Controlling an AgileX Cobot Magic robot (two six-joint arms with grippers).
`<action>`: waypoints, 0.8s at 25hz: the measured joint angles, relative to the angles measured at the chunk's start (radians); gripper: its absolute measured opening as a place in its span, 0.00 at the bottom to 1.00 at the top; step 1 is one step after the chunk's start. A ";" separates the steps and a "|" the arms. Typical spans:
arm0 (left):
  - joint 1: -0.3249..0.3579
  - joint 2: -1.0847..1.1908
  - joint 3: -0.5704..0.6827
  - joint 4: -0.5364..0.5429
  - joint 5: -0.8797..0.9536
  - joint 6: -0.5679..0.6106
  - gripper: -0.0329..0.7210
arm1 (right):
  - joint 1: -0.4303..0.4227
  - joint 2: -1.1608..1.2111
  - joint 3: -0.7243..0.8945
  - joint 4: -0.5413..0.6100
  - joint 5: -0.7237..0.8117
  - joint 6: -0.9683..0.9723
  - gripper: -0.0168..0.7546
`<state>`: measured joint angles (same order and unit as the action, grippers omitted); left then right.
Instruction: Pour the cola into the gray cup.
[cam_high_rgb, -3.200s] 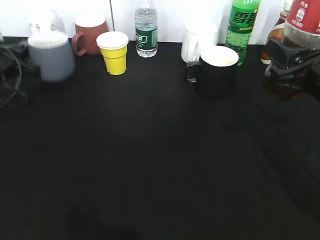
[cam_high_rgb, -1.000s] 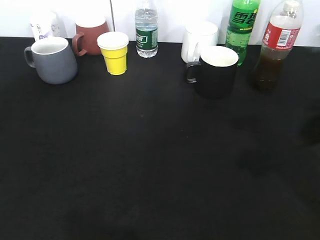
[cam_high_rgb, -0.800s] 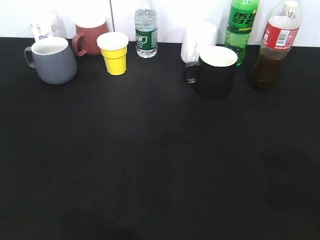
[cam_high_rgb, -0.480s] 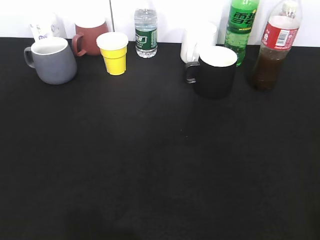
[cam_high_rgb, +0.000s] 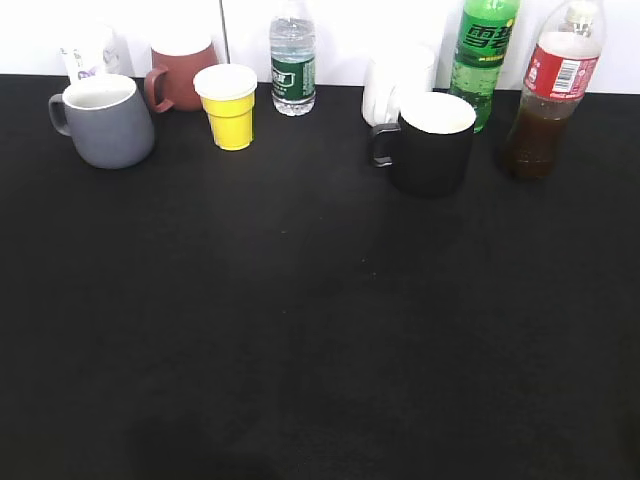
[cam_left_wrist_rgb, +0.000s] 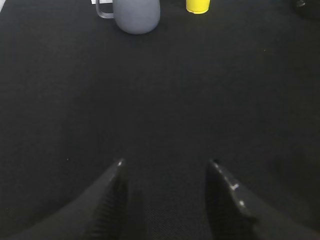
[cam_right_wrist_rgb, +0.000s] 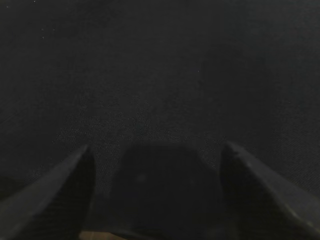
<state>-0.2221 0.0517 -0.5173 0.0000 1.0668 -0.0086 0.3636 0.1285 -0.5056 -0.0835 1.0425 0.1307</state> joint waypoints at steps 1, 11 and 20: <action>0.004 0.000 0.000 0.000 0.000 0.000 0.56 | -0.003 0.000 0.000 -0.001 0.000 0.000 0.79; 0.209 -0.059 0.002 -0.006 -0.002 0.000 0.56 | -0.380 -0.135 0.000 -0.003 0.000 0.000 0.79; 0.209 -0.059 0.002 -0.006 -0.002 0.000 0.56 | -0.380 -0.137 0.000 -0.003 -0.001 0.000 0.79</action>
<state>-0.0131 -0.0073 -0.5153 -0.0062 1.0648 -0.0086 -0.0165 -0.0082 -0.5056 -0.0867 1.0419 0.1304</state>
